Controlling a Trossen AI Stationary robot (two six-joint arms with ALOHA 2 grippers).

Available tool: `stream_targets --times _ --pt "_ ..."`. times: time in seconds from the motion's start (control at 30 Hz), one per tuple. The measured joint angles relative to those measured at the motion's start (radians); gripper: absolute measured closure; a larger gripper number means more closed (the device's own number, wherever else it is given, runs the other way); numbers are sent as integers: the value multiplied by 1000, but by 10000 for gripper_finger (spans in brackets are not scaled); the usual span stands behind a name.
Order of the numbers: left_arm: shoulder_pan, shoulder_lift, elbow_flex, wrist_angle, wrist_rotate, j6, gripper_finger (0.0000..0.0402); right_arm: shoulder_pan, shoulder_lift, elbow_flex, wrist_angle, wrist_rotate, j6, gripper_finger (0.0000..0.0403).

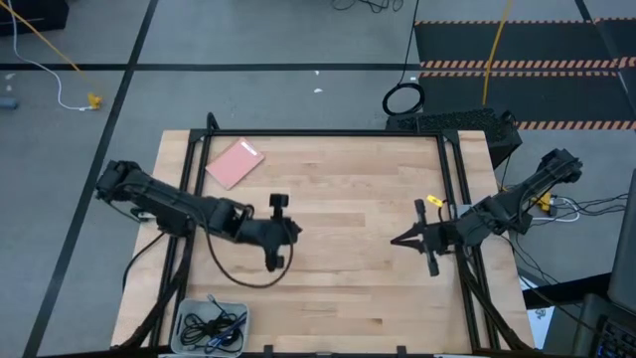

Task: Pick and place USB-C Cables
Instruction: Return to Home Position

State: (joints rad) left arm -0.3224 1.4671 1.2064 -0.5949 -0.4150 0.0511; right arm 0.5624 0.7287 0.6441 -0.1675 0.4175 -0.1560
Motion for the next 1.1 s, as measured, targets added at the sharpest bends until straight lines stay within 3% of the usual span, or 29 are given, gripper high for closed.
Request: stream_targets --times 0.3,0.5,0.73,1.1 --pt "128 -191 -299 469 161 158 389 0 -68 0 -83 0 -16 401" --pt "135 -349 -472 604 164 149 395 -8 -70 0 -127 6 -34 402" --pt "131 -503 -651 699 165 104 394 -97 -73 -47 -65 -5 -78 403" --pt "131 -662 -856 883 164 123 382 -240 -93 -239 179 -186 -148 403"
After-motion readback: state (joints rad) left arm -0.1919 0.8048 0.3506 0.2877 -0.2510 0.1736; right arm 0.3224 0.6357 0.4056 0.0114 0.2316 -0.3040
